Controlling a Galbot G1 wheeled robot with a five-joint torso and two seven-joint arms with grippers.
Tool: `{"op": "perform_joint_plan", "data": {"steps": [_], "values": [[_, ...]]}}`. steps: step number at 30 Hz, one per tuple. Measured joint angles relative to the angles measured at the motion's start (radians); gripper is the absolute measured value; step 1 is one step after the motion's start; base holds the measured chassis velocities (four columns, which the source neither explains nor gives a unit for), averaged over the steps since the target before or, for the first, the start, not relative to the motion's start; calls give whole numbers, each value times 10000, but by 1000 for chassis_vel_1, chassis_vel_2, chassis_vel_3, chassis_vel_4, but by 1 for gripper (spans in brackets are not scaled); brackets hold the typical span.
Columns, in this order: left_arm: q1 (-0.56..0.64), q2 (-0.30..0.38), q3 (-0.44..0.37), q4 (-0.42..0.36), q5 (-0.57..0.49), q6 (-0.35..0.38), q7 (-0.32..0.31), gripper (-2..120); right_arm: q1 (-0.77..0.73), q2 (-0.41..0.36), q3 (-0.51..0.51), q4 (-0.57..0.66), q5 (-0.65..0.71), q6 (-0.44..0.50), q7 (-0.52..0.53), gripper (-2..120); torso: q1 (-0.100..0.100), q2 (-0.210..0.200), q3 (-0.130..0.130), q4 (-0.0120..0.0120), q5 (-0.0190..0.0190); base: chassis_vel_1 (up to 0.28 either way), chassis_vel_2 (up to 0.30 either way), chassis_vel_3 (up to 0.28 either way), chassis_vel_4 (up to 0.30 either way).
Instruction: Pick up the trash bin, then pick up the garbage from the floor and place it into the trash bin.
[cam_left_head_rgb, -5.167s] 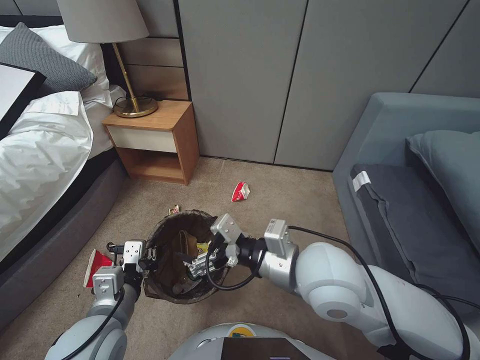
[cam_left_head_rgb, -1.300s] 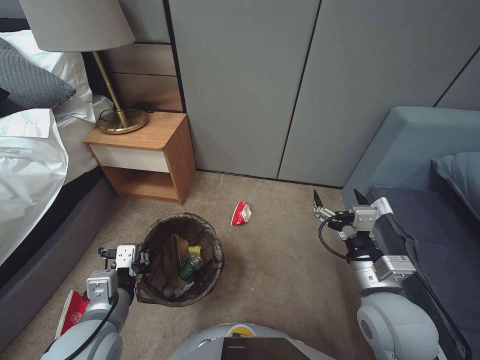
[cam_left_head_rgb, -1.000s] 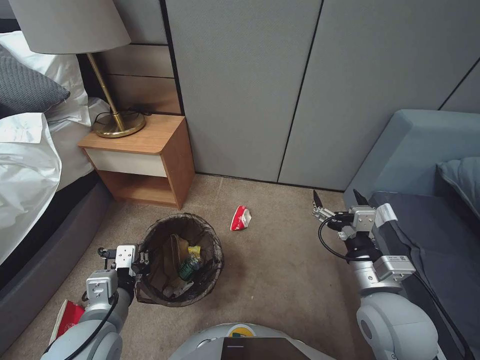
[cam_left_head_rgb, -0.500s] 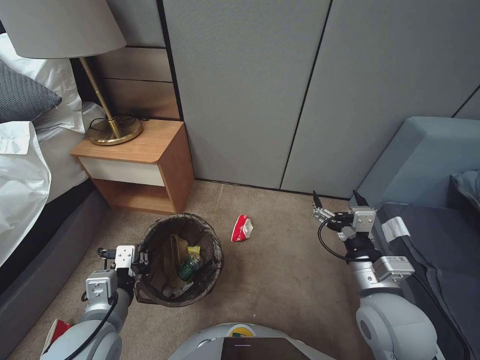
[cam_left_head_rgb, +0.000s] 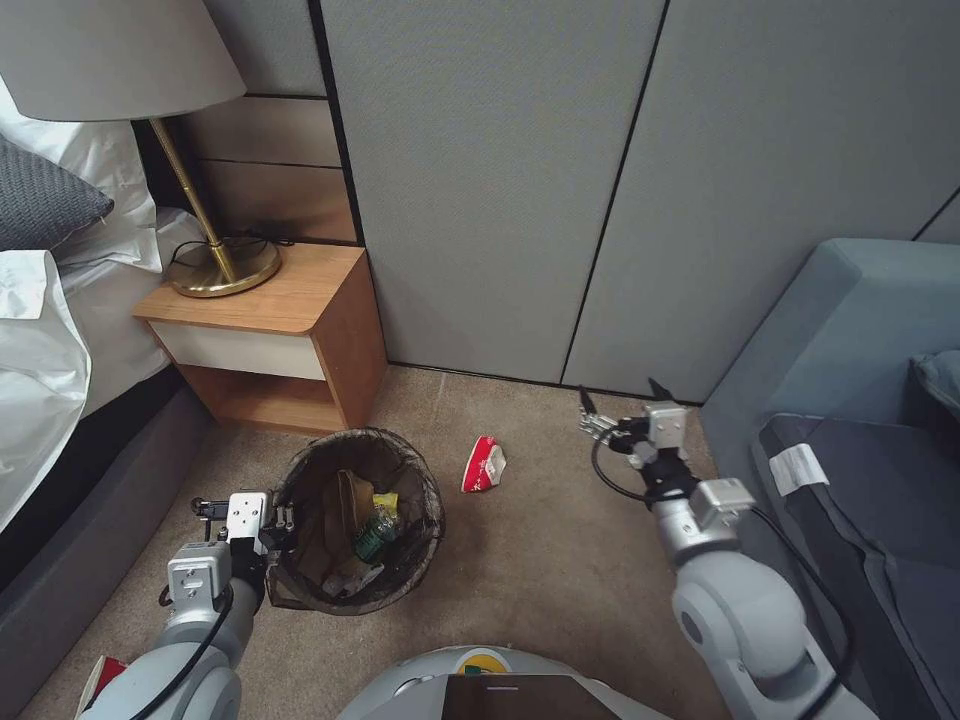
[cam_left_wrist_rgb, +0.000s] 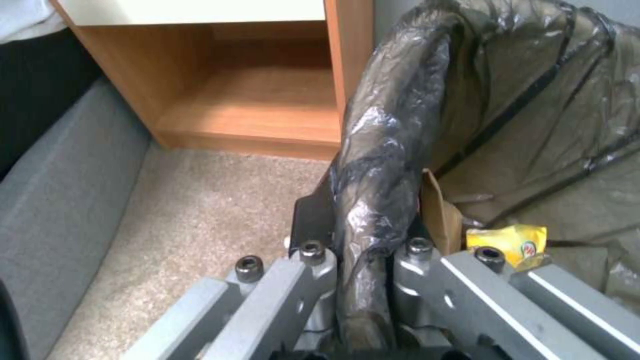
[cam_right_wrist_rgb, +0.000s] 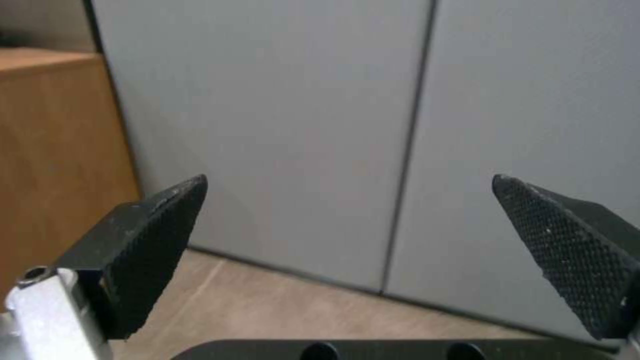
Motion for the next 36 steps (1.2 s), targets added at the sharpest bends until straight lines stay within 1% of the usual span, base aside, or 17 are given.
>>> {"op": "perform_joint_plan", "data": {"steps": [1,2,4,5,8,9,10,13,14,16,17,18,19,21,26,29,36], "values": [[21,4,-36,-1,-3,-15,-5,5,311,-150,-272,-166,174,-198,167,100,0,0,1,-4,-1,0,0,0,0],[21,4,-36,-1,-3,-15,-5,5,311,-150,-272,-166,174,-198,167,100,0,0,1,-4,-1,0,0,0,0],[76,101,-124,0,-32,-40,-6,5,1089,-438,-903,-564,808,-645,567,100,0,0,0,-1,0,0,0,0,0],[76,101,-124,0,-32,-40,-6,5,1089,-438,-903,-564,808,-645,567,100,0,0,0,-1,0,0,0,0,0],[174,382,-286,0,-90,-53,-6,5,2124,-674,-1762,-1222,1771,-1227,1077,100,0,0,1,-4,-1,0,0,0,0],[244,428,-337,0,-92,-87,-6,5,2753,-761,-2221,-1671,2126,-1476,1394,100,1,-1,2,-4,0,0,0,0,0],[244,428,-337,0,-92,-87,-6,5,2753,-761,-2221,-1671,2126,-1476,1394,100,1,-1,2,-4,0,0,0,0,0],[453,349,-355,0,-35,-212,10,5,4321,-799,-3193,-3041,3037,-2150,1695,100,0,-1,1,0,-3,0,0,0,0],[453,349,-355,0,-35,-212,10,5,4321,-799,-3193,-3041,3037,-2150,1695,100,0,-1,1,0,-3,0,0,0,0],[502,350,-373,0,-26,-236,16,5,4558,-724,-3401,-3375,3374,-2394,1725,100,0,-1,1,-10,-4,0,0,0,0],[542,373,-427,-1,-26,-260,23,5,4813,-559,-3722,-3795,3953,-2733,1900,100,0,-1,1,-3,-2,0,0,0,0],[542,373,-427,-1,-26,-260,23,5,4813,-559,-3722,-3795,3953,-2733,1900,100,0,-1,1,-3,-2,0,0,0,0],[568,386,-467,0,-25,-273,23,4,4967,-427,-3901,-4093,4416,-2947,2058,100,0,-1,2,-3,2,0,0,0,0],[593,389,-488,0,-22,-284,23,4,5122,-288,-4068,-4395,4683,-3082,2199,100,0,-1,1,-2,-4,0,0,0,0],[636,359,-503,-1,-13,-291,29,4,5411,55,-4358,-5073,4741,-3284,2489,100,0,-1,1,-4,-3,0,0,0,0],[647,354,-540,-1,-11,-313,29,4,5733,441,-4631,-5761,4777,-3463,2848,100,0,-1,1,-3,-3,0,0,0,0],[628,355,-559,-1,-26,-332,29,4,6218,774,-4937,-6789,4967,-3644,3127,100,0,-1,1,-2,-4,0,0,0,0]]}}
